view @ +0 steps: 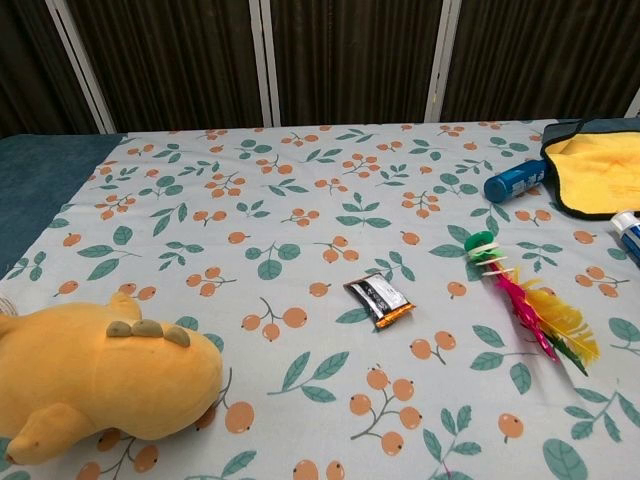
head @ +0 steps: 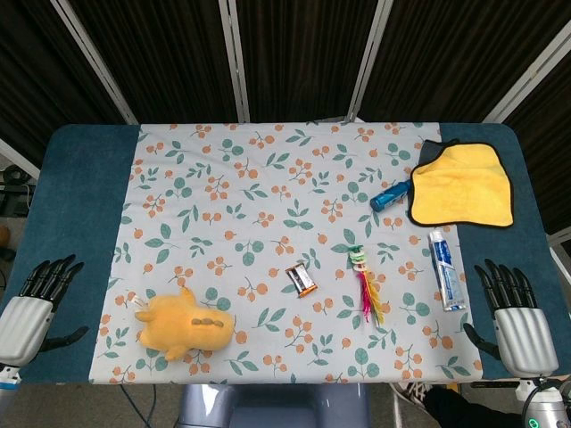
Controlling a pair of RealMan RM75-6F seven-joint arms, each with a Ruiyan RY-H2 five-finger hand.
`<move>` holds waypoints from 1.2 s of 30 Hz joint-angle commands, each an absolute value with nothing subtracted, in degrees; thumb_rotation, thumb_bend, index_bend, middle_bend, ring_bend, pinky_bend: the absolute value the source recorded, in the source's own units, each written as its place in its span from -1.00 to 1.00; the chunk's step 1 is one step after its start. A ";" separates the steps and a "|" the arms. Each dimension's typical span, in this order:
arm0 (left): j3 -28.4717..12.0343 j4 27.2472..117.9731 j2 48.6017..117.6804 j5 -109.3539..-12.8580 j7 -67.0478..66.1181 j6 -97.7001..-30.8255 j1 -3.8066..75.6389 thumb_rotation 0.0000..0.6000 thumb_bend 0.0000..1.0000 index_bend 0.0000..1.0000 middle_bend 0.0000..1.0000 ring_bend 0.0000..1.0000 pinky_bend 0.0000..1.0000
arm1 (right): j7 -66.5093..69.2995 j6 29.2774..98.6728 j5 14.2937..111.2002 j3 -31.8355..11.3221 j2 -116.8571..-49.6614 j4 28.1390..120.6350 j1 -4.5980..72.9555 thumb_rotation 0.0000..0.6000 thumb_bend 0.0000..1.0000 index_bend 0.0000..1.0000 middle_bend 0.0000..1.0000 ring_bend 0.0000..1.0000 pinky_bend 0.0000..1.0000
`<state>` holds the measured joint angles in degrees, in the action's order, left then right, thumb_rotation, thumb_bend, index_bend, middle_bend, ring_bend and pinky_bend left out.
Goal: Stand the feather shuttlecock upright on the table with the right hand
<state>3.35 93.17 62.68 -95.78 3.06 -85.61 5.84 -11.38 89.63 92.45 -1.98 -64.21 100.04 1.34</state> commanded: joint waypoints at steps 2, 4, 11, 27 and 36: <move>3.36 93.15 62.68 -95.81 3.06 -85.64 5.83 0.99 -0.64 -1.00 -1.00 -1.00 -1.00 | -11.33 89.63 92.44 -1.99 -64.20 100.06 1.34 1.00 -0.71 -1.00 -1.00 -1.00 -1.00; 3.35 93.15 62.67 -95.78 3.09 -85.65 5.82 0.99 -0.64 -1.00 -1.00 -1.00 -1.00 | -11.30 89.63 92.46 -2.00 -64.19 100.10 1.36 1.00 -0.71 -1.00 -1.00 -1.00 -1.00; 3.34 93.08 62.70 -95.81 3.12 -85.81 5.75 1.00 -0.64 -1.00 -1.00 -1.00 -1.00 | -11.05 89.85 92.91 -1.97 -64.07 100.28 1.38 1.00 -0.71 -1.00 -1.00 -1.00 -1.00; 3.26 93.07 62.74 -95.34 3.21 -85.44 5.82 0.99 -0.64 -1.00 -1.00 -1.00 -1.00 | -6.31 86.83 98.18 -1.29 -65.28 96.72 5.03 1.00 -0.71 -0.51 -0.89 -1.00 -1.00; 3.23 93.24 62.82 -95.34 3.04 -85.63 5.72 1.00 -0.64 -1.00 -1.00 -1.00 -1.00 | 0.75 81.82 104.09 -1.70 -71.77 86.87 12.78 1.00 -0.69 -0.30 -0.67 -1.00 -1.00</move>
<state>3.23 93.23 62.83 -95.34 3.04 -85.63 5.72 -1.06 83.18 102.43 -1.47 -69.61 89.48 10.62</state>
